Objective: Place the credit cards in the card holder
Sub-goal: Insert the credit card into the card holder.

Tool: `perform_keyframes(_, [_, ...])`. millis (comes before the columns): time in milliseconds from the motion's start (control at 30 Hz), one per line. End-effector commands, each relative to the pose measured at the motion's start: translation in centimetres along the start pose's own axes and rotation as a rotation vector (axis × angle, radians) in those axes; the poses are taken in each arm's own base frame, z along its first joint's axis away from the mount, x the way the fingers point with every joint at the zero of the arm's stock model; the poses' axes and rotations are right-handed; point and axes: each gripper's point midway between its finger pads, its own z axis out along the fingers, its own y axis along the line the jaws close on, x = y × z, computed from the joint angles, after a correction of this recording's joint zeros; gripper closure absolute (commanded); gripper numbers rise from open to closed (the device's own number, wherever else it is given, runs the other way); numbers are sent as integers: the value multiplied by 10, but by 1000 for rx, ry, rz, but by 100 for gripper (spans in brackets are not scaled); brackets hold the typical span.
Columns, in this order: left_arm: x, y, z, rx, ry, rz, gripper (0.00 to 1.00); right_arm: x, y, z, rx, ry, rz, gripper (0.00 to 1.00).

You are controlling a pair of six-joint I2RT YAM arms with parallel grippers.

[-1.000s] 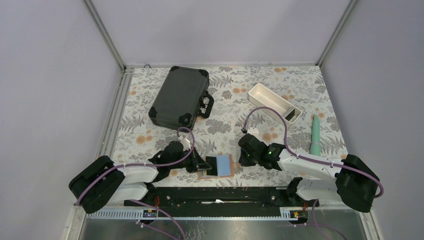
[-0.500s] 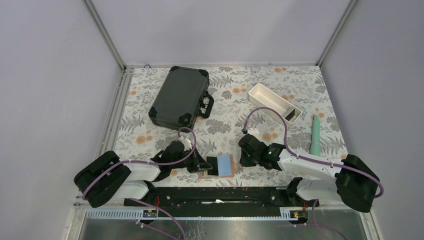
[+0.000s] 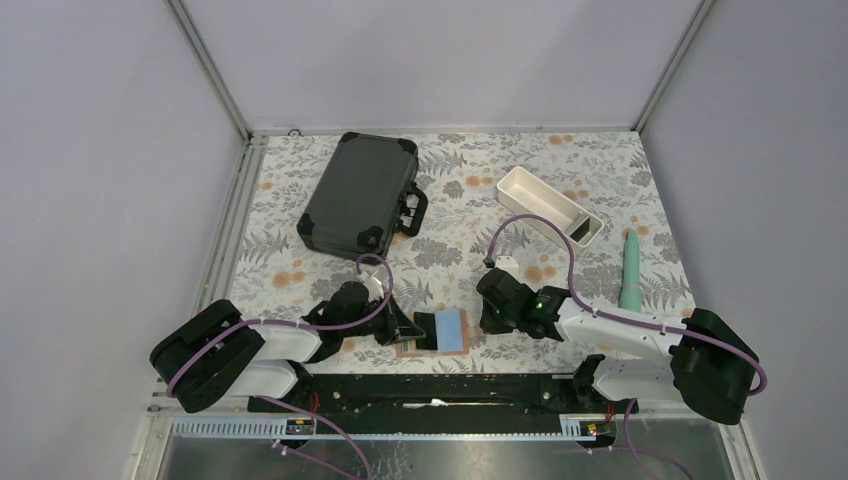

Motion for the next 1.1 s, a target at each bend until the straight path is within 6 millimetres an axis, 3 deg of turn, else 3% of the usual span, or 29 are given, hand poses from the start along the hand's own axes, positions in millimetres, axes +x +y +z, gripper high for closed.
perform_keyframes(0, [-1, -9, -1, 57, 0, 34, 100, -3, -1, 0, 20, -18, 0, 100])
perform_keyframes(400, [3, -14, 5, 75, 16, 34, 100, -4, 0, -1, 18, -20, 1, 100])
perform_keyframes(1067, [4, -3, 11, 52, 6, 81, 100, -5, 0, -1, 18, -20, -1, 100])
